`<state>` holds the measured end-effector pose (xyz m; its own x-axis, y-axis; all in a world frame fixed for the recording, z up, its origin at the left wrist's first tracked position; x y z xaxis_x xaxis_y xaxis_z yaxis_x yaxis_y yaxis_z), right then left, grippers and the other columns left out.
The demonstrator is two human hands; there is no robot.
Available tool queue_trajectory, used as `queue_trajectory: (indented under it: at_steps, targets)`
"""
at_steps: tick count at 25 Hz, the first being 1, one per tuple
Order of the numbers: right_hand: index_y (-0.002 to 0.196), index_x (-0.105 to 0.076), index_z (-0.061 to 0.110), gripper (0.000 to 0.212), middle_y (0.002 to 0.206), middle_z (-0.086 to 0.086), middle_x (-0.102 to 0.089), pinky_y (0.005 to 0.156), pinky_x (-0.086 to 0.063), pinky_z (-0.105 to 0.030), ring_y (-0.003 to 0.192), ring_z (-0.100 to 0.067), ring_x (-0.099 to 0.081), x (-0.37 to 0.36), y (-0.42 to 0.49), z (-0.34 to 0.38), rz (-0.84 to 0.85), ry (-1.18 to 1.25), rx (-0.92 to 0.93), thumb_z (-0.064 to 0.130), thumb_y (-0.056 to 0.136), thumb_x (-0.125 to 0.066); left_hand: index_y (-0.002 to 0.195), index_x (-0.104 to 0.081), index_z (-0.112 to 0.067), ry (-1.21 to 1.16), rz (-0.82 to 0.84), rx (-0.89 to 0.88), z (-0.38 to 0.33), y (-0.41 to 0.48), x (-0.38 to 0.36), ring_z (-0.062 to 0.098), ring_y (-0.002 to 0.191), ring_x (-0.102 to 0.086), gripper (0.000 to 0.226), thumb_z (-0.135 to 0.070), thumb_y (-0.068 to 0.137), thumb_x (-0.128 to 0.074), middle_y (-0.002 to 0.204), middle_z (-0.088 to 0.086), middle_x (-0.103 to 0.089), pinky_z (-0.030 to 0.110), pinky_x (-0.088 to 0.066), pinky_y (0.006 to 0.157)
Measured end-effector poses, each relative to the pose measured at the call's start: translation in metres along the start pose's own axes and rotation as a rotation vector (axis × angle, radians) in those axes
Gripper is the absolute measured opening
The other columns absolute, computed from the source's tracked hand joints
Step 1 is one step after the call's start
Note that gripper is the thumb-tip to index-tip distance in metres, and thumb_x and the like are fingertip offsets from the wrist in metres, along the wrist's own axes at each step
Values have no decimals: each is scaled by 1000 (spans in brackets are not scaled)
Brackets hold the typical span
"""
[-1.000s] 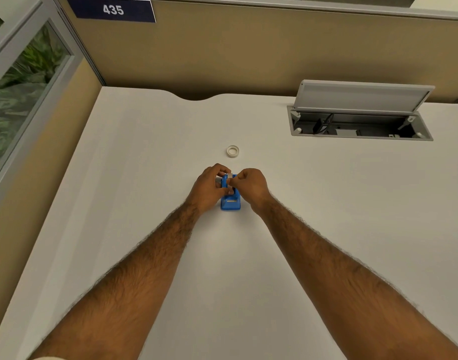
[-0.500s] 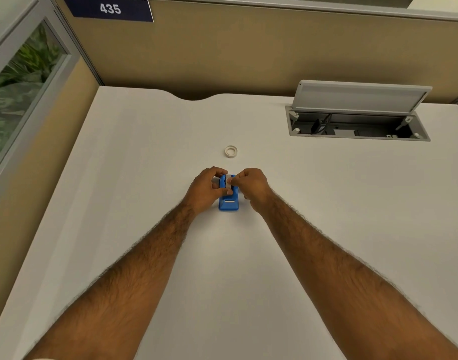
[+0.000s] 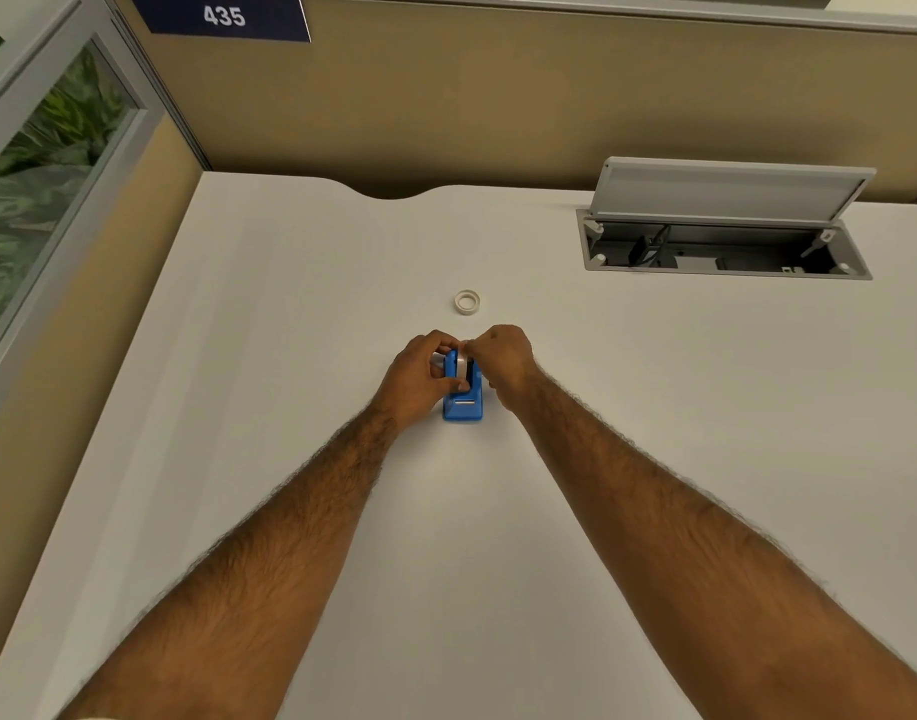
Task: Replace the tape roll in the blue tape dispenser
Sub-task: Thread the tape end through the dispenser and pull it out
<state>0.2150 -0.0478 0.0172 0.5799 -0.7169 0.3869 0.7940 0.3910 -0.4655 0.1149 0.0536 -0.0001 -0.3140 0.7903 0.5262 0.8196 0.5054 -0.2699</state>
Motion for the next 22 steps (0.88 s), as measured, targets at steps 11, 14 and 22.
queue_trajectory:
  at_steps: [11, 14, 22]
  targets:
    - [109, -75, 16, 21, 110, -3, -71, 83, -44, -24, 98, -17, -62, 8, -17, -6, -44, -398, 485, 20, 93, -62, 112, -60, -21, -28, -10, -16, -3, -1, 1, 20, 99, -62, 47, -20, 73, -86, 119, 1, -61, 26, -49, 84]
    - [105, -76, 16, 19, 106, 0, -70, 81, -41, -22, 95, -13, -59, 8, -20, -4, -72, -404, 487, 18, 92, -62, 114, -61, -20, -21, -10, -8, -3, 0, 0, 20, 97, -63, 47, -20, 73, -86, 119, 0, -61, 27, -50, 85]
    - [95, -73, 5, 13, 96, -9, -72, 81, -57, -37, 87, -23, -67, 0, -8, 27, 52, -633, 421, 5, 87, -63, 113, -60, -20, 26, -6, 7, -3, 0, 1, 19, 100, -61, 50, -19, 71, -87, 121, 0, -60, 27, -48, 85]
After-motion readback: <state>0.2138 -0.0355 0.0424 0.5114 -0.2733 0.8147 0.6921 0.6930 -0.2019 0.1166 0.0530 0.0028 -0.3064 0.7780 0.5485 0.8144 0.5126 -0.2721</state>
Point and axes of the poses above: each hand's wrist, its own y-axis towards the middle knuckle, its own x-axis out of the back of the hand, z = x × y, the point moved 6 cm from there along y, towards the middle knuckle
